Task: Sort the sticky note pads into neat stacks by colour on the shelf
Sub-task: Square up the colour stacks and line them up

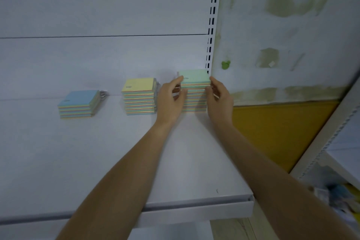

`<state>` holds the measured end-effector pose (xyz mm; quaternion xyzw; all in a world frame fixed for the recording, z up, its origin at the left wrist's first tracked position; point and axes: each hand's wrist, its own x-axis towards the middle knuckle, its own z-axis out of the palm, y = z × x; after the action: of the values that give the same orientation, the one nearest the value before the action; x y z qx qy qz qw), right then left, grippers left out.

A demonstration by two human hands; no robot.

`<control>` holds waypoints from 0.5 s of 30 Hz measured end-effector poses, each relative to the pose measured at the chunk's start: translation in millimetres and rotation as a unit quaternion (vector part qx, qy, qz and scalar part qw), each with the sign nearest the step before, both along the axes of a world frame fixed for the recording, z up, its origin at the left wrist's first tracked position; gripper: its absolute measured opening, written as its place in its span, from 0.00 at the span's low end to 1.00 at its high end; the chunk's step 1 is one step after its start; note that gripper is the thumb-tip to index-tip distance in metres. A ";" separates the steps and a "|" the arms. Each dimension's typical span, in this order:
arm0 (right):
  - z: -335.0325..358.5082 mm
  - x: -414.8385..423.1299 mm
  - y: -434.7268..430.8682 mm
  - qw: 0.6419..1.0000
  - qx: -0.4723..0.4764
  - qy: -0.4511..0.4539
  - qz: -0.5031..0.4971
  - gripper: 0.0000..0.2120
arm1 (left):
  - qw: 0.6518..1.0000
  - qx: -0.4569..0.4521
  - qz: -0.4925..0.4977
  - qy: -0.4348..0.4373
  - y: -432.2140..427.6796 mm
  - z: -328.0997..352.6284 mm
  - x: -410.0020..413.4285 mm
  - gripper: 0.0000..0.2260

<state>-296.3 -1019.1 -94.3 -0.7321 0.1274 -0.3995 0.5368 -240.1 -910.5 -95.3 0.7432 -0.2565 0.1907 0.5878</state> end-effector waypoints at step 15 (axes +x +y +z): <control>1.9 -5.6 5.0 0.999 -0.026 0.032 0.000 0.19 | 1.000 -0.007 0.006 0.000 0.7 0.0 -1.1 0.18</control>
<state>-301.9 -1014.1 -92.5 -0.7581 0.1337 -0.3791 0.5136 -241.2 -909.7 -95.2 0.7405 -0.2503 0.1960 0.5921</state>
